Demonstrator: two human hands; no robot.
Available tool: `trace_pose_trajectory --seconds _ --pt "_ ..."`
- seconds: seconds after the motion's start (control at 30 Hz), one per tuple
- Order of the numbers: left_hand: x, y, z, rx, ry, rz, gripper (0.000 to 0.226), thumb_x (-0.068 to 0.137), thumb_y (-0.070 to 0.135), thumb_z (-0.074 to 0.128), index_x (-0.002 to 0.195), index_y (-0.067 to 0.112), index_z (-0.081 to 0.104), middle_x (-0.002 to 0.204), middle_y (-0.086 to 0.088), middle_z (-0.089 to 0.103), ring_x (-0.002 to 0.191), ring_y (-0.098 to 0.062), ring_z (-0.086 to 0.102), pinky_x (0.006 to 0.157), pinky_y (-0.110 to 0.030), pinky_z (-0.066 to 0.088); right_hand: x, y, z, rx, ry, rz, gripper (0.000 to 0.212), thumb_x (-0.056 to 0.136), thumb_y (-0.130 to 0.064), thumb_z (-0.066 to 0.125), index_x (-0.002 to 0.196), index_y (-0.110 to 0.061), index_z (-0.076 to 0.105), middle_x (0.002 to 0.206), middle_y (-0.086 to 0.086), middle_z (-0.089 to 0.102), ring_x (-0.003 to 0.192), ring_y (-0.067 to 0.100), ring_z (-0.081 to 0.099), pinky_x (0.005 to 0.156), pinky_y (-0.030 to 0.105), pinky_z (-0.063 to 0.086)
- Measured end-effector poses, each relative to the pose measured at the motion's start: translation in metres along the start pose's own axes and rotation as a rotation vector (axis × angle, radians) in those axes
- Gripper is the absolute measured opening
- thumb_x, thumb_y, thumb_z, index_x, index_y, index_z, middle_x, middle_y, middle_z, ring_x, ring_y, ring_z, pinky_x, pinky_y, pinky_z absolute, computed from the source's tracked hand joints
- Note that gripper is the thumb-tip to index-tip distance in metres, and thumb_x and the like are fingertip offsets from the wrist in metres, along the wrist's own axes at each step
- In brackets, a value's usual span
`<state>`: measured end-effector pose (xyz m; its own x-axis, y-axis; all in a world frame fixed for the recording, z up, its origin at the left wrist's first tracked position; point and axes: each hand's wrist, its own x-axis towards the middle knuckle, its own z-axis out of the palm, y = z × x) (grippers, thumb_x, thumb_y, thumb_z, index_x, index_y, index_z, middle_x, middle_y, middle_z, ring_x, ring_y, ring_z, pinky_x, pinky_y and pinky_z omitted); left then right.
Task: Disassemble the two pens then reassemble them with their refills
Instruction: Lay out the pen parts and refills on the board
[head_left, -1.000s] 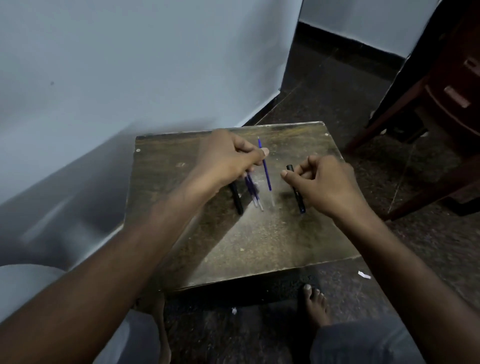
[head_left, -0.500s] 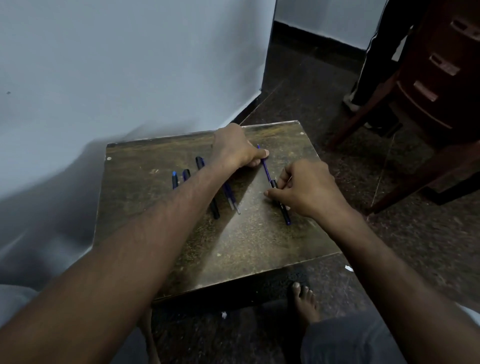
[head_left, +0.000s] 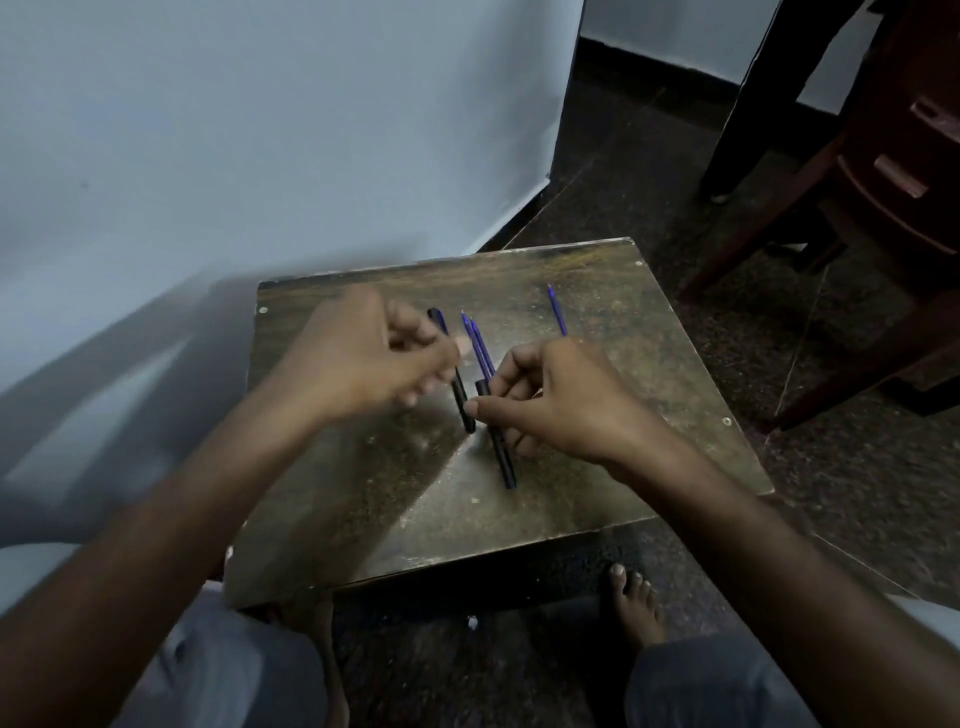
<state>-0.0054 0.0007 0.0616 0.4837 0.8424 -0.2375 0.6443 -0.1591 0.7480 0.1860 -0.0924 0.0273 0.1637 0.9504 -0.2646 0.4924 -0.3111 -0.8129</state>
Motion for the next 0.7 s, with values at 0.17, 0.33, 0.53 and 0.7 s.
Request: trace_pose_trajectory --seconds 0.17,0.33,0.53,0.7 --pt "-0.027 -0.014 0.017 -0.091 -0.012 -0.017 0.031 0.078 0.056 0.085 0.093 0.029 0.086 0.074 0.011 0.082 0.068 -0.008 0.081 0.070 -0.022 0.066 0.007 -0.004 0.011 0.279 0.021 0.034 0.024 0.086 -0.023 0.090 0.089 -0.009 0.071 0.075 0.013 0.081 0.073 0.029 0.083 0.068 0.040 0.067" --pt "-0.016 -0.021 0.011 -0.218 -0.031 0.020 0.025 0.076 0.040 0.094 0.095 0.026 0.086 0.075 0.010 0.083 0.069 -0.002 0.080 0.061 -0.014 0.061 0.011 -0.008 0.017 0.426 0.046 0.050 0.025 0.088 -0.022 0.088 0.091 -0.006 0.070 0.081 0.018 0.081 0.067 0.022 0.078 0.057 0.029 0.061" --pt "-0.007 -0.038 0.022 -0.280 0.090 -0.002 0.022 0.078 0.032 0.095 0.094 0.020 0.085 0.079 0.004 0.084 0.070 -0.016 0.083 0.068 -0.038 0.070 0.019 -0.008 0.004 0.453 0.051 0.023 0.031 0.097 -0.032 0.078 0.102 -0.001 0.076 0.086 0.014 0.082 0.071 0.018 0.076 0.067 0.030 0.064" --pt "0.000 -0.046 0.018 -0.223 0.171 -0.012 0.023 0.078 0.033 0.095 0.096 0.021 0.085 0.078 0.005 0.083 0.067 -0.013 0.082 0.061 -0.033 0.069 0.026 0.011 -0.014 -0.022 0.263 -0.030 0.013 0.092 -0.026 0.085 0.084 -0.018 0.078 0.069 -0.001 0.079 0.060 0.002 0.073 0.065 0.020 0.059"
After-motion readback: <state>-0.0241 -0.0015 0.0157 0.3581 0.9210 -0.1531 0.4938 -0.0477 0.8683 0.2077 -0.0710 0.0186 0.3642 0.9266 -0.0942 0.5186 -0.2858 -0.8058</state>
